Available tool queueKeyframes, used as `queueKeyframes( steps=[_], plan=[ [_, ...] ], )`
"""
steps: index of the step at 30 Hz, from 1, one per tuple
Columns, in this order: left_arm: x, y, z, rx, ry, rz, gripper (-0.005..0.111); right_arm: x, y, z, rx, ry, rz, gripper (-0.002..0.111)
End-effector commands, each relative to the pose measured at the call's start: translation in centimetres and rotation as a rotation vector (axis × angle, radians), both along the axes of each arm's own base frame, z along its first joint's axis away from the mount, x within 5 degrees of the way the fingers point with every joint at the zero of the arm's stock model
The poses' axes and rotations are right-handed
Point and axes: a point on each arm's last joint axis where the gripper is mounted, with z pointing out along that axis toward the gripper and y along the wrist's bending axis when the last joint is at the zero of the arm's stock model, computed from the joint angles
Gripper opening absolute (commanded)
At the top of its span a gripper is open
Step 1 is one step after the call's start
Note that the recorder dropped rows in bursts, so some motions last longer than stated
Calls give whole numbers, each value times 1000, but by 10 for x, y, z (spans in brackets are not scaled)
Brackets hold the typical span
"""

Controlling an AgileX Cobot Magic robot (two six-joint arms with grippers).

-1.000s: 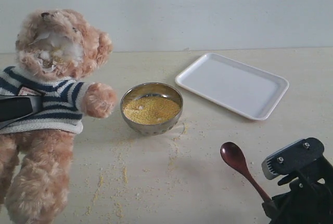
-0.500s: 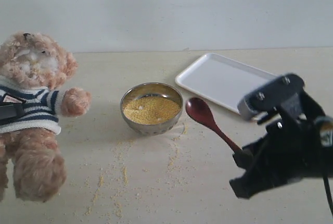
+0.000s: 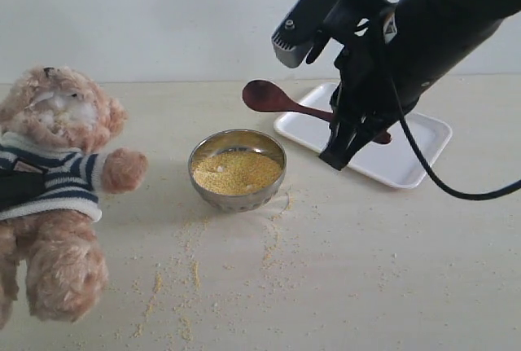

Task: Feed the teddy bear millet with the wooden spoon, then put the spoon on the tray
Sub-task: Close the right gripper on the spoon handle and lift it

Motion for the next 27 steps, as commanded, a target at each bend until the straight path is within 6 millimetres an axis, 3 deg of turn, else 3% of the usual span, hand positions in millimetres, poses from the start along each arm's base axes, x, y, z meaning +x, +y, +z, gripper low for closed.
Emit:
queueKeyframes(
  steps=[1,4,17,22,27],
  plan=[
    [-3,-2,-10,-61,67,10,5,11,-5,4,-135,-105,55,0],
    [-3,-1,-12,-70,76,32,5,16,-9,4,-226,-162,92,0],
    [-2,-2,-11,-85,68,37,5,17,-7,5,-281,-204,206,0],
    [-5,-6,-10,-86,66,-27,5,14,-10,1,-418,-203,373,0],
    [-6,-6,-10,-86,67,-39,5,16,-7,3,-415,-245,412,0]
  ],
)
